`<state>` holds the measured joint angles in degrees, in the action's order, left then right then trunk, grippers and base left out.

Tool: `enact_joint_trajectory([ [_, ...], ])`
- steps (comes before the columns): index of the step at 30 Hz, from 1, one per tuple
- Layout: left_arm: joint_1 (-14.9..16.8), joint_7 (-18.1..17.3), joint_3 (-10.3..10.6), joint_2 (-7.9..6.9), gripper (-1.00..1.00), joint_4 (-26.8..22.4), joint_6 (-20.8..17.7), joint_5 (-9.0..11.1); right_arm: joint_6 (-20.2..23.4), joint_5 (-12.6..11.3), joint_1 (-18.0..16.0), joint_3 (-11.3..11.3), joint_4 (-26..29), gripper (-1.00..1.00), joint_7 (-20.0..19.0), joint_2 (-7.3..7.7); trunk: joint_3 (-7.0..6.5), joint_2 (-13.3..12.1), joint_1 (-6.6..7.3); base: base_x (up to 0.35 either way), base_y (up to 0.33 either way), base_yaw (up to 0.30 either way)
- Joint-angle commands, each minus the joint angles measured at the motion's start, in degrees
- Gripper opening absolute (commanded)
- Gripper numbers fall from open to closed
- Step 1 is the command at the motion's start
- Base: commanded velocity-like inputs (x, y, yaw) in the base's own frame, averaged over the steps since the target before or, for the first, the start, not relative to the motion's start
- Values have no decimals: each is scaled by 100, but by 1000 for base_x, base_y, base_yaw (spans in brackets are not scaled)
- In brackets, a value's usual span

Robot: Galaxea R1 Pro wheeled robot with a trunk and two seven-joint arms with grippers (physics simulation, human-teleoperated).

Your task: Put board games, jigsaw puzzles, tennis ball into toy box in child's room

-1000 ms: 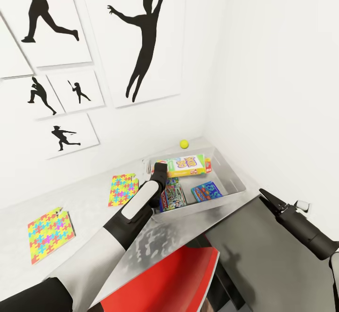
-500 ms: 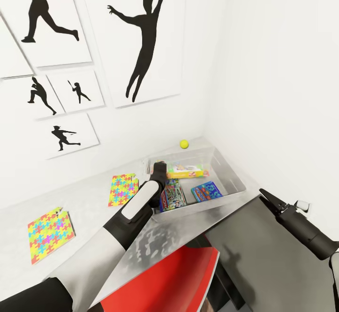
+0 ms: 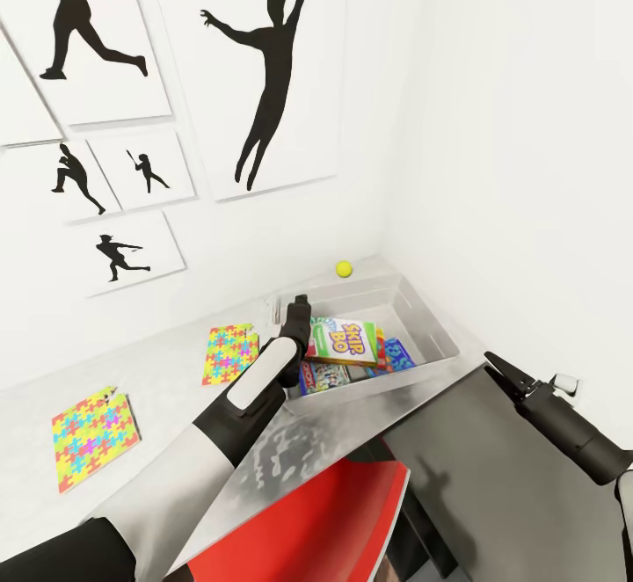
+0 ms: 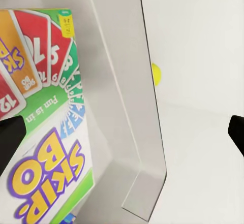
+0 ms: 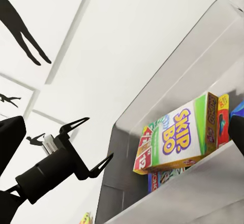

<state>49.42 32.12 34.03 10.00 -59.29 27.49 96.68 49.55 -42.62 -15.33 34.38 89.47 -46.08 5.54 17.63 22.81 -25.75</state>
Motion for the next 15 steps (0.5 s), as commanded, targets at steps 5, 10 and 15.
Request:
enact_joint_trajectory([
  [5,6,20,-4,0,100,-23,29,18,29,-1,-5,7,1,100,-15,0,10,11,-3,0,0,0],
  [10,6,186,-13,0,100,-207,3,11,29,-1,-5,7,1,100,-15,0,10,11,-3,0,0,0],
  [15,6,448,-5,0,100,-496,-10,-18,29,-1,-5,7,1,100,-15,0,10,11,-3,0,0,0],
])
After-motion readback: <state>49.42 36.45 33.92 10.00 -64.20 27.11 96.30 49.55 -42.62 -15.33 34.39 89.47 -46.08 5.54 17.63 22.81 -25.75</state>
